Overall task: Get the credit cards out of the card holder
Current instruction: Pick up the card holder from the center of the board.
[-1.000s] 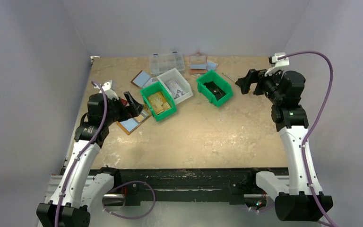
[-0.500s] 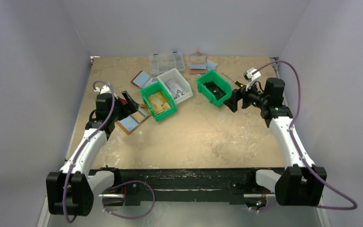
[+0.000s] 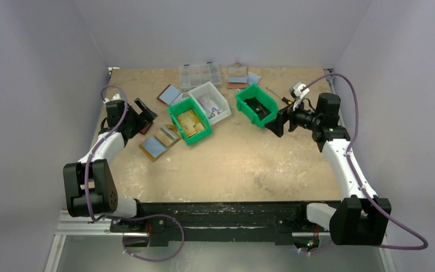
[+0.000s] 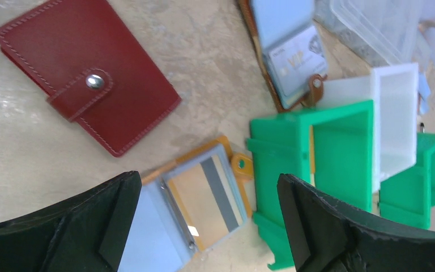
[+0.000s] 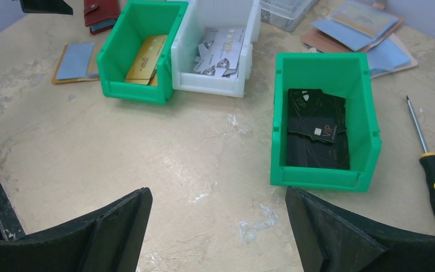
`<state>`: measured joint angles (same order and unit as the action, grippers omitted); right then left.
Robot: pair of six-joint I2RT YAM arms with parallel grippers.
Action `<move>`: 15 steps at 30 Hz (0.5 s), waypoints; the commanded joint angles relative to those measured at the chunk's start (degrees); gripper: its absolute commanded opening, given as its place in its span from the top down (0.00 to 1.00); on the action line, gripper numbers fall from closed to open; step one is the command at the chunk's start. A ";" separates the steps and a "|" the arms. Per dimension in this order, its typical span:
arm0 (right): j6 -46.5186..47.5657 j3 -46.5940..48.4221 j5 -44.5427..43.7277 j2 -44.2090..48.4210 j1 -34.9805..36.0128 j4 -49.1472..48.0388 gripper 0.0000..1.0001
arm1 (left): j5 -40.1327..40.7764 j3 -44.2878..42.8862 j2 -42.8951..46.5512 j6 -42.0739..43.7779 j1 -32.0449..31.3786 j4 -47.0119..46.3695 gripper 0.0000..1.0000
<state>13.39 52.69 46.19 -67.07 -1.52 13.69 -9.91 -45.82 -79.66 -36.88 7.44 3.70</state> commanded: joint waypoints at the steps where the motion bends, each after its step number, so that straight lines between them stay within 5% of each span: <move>1: 1.25 -0.12 1.88 1.85 0.02 -1.81 0.01 | -4.82 -3.53 -4.35 1.28 3.95 -2.82 0.00; 9: 2.13 -0.43 1.88 1.60 0.01 -1.13 0.01 | 1.97 -4.16 -8.69 7.59 6.20 -2.82 0.09; 15: 2.92 -0.29 1.79 0.62 -0.03 -0.57 0.01 | 0.39 -4.84 -11.45 3.98 6.49 -2.79 0.20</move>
<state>14.68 52.66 46.50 -66.37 -1.52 13.69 -9.52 -49.58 -90.96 -31.88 13.50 2.85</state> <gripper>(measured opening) 0.987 0.812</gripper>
